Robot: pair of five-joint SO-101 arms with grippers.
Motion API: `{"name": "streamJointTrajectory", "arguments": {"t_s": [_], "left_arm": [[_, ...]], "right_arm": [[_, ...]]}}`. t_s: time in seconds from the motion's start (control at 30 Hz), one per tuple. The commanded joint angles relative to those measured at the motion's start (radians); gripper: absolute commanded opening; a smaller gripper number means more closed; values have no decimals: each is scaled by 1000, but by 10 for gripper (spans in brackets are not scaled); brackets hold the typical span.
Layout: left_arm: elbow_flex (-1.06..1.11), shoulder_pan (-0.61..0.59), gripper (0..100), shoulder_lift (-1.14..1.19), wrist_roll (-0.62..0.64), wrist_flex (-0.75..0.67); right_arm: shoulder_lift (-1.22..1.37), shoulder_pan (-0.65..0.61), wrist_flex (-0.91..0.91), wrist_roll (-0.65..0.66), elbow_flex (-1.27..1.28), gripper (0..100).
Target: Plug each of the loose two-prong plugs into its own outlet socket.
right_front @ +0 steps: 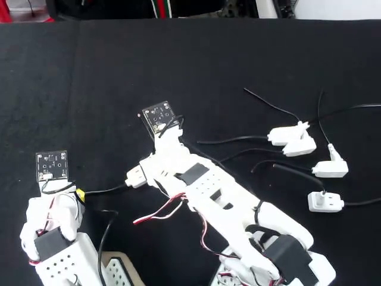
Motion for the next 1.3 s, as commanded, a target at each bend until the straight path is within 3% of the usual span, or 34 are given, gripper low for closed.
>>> {"name": "streamJointTrajectory", "arguments": {"t_s": [0.0,0.3,0.63,1.1,1.27], "left_arm": [[-5,-8,223,-3,0,-17],[-5,-10,223,-3,0,-17],[-5,-10,223,-3,0,-17],[-5,-10,223,-3,0,-17],[-5,-8,223,-3,0,-17]], "right_arm": [[7,9,15,15,-30,26],[176,-11,35,15,-113,26],[185,-46,109,61,-134,26],[182,273,158,333,-137,26],[182,470,157,466,-139,26]]}}
